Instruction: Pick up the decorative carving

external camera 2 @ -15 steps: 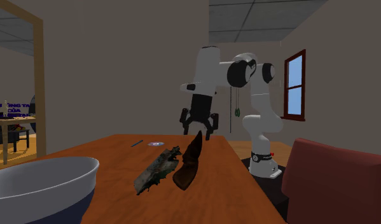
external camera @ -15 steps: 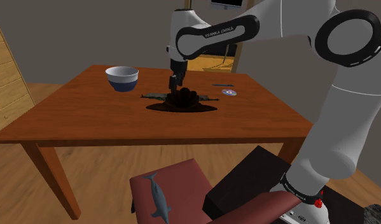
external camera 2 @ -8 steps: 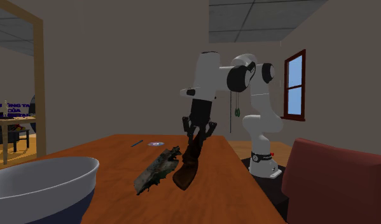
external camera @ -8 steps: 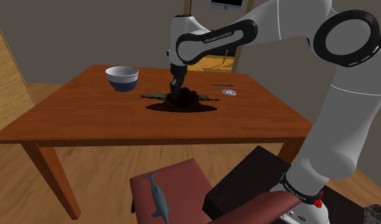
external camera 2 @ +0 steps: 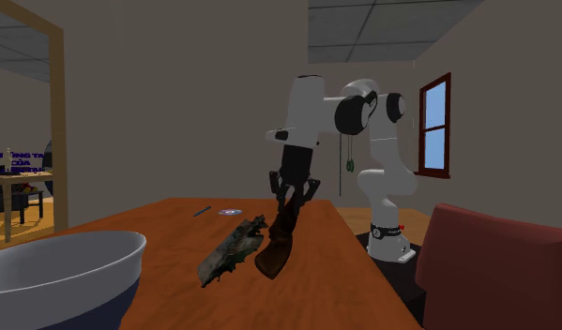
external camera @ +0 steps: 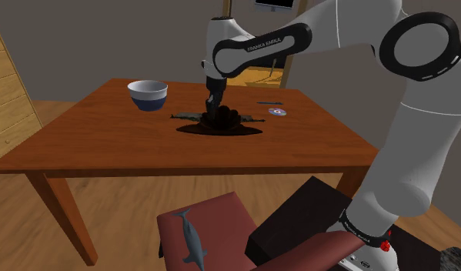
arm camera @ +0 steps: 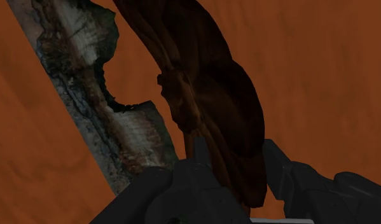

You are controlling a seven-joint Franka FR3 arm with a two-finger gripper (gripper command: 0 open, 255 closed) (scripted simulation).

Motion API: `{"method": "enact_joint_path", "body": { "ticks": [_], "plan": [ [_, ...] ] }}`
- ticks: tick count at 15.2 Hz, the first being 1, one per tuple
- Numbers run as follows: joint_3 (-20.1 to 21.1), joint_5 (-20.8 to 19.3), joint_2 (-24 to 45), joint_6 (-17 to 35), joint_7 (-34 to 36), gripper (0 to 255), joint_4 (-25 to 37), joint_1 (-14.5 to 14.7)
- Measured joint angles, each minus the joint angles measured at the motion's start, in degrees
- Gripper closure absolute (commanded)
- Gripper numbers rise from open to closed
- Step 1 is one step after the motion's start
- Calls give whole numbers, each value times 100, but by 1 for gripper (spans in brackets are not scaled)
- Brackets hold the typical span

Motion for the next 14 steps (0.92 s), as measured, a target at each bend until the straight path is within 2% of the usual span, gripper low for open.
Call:
{"method": "enact_joint_path", "body": {
  "ticks": [14],
  "plan": [
    [21, 69, -132, -969, -120, 255, 839, 18]
  ]
}}
